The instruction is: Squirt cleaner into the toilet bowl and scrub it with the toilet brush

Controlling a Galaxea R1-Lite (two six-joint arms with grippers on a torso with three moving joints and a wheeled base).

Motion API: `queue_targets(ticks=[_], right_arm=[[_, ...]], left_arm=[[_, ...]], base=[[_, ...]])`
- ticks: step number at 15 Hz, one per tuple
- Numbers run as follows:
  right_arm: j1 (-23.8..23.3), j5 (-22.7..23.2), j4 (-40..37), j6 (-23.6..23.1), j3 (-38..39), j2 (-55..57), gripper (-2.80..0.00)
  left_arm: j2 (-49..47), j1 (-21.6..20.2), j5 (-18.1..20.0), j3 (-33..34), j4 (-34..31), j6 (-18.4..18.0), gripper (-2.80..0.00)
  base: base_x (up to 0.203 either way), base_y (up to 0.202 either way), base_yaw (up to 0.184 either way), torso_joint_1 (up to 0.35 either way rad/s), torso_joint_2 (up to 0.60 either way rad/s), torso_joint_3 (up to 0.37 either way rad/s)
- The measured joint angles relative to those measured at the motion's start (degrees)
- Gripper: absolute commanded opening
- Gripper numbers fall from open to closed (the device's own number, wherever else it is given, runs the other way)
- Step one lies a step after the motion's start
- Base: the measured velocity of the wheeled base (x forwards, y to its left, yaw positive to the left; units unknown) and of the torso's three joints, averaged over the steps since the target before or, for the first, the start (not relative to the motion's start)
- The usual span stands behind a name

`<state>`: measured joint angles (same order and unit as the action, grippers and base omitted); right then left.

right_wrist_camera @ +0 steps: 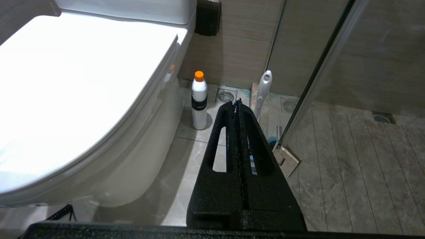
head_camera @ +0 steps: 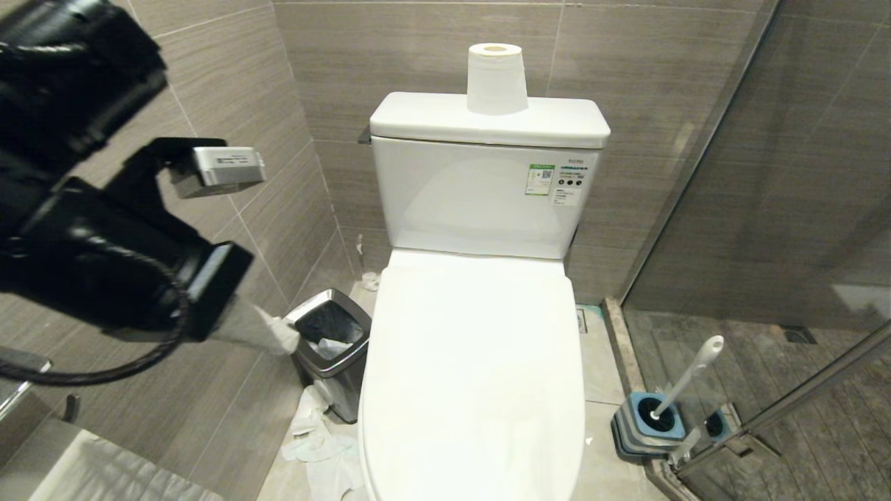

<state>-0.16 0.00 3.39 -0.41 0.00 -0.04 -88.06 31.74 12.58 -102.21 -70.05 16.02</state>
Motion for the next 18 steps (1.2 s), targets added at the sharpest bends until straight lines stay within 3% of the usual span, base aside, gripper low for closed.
queue_targets(ticks=[4,7,12,18], right_arm=[[0.0,0.0,0.0,0.0,0.0,0.0,-2.80],[0.0,0.0,0.0,0.0,0.0,0.0,-2.80],[0.0,0.0,0.0,0.0,0.0,0.0,-2.80],[0.0,0.0,0.0,0.0,0.0,0.0,-2.80]], left_arm=[[10.5,-1.4,-7.5,-1.1,-2.5,-9.9,-2.80],[17.5,-6.9,-9.4,-1.1,-0.7,-16.8,-2.80],[27.9,-20.6,-7.3,-0.5,7.1,-18.7,-2.80],[42.1,-22.8,-4.8,4.2,24.1,-21.2,-2.80]], base=[[0.000,0.000,0.000,0.000,0.00,0.000],[0.000,0.000,0.000,0.000,0.00,0.000],[0.000,0.000,0.000,0.000,0.00,0.000],[0.000,0.000,0.000,0.000,0.00,0.000]])
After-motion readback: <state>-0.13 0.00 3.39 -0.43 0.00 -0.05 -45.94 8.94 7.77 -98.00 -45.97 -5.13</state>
